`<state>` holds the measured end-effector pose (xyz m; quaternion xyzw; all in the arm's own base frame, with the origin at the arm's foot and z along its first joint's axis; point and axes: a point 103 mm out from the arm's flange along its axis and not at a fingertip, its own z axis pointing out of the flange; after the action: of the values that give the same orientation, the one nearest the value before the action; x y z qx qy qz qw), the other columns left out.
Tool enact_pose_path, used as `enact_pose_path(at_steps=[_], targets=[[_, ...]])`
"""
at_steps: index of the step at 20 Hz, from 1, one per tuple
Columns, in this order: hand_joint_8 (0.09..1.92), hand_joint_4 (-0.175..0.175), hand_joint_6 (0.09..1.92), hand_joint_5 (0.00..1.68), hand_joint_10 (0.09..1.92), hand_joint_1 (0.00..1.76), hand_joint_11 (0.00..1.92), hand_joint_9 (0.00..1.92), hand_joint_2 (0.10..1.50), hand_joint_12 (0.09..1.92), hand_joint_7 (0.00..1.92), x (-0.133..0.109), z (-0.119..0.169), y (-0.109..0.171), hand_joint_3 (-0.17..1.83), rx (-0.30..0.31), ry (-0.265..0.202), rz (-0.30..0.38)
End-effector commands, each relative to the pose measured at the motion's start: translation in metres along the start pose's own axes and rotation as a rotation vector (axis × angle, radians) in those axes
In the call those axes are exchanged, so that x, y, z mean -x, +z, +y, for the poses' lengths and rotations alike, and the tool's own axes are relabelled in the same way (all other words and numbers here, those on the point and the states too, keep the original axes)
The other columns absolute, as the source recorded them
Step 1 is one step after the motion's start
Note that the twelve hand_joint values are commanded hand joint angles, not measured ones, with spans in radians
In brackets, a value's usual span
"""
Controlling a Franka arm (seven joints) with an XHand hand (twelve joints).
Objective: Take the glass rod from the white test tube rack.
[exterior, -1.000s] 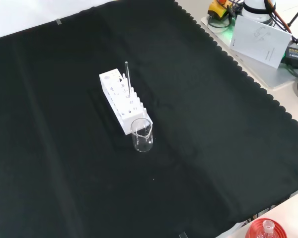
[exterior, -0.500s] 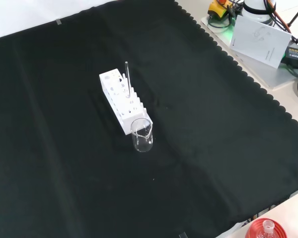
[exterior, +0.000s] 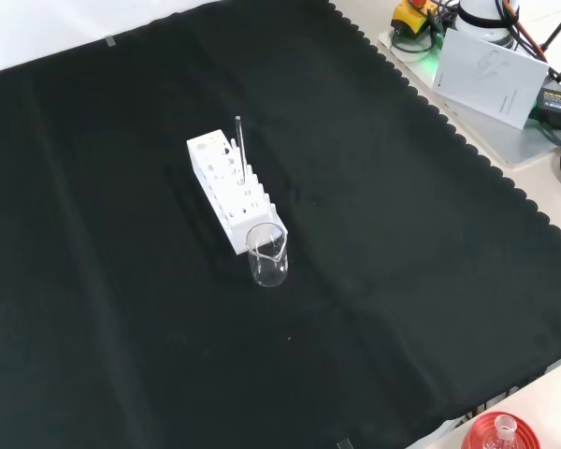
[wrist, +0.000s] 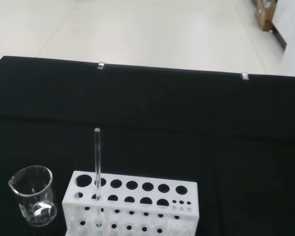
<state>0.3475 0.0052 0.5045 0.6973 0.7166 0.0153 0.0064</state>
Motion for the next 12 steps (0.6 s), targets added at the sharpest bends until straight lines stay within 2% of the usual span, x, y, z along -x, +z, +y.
enact_pose_path(at_steps=[1, 12], targets=[[0.68, -0.085, 0.09, 0.14, 0.88, 0.54, 0.00, 0.14, 0.83, 1.39, 0.06, -0.004, 0.030, 0.016, 0.07, -0.010, -0.034, 0.027], [0.74, -0.100, 0.09, 0.21, 0.89, 0.56, 0.03, 0.24, 0.83, 1.43, 0.15, 0.007, 0.071, 0.057, 0.08, -0.073, -0.044, 0.063]])
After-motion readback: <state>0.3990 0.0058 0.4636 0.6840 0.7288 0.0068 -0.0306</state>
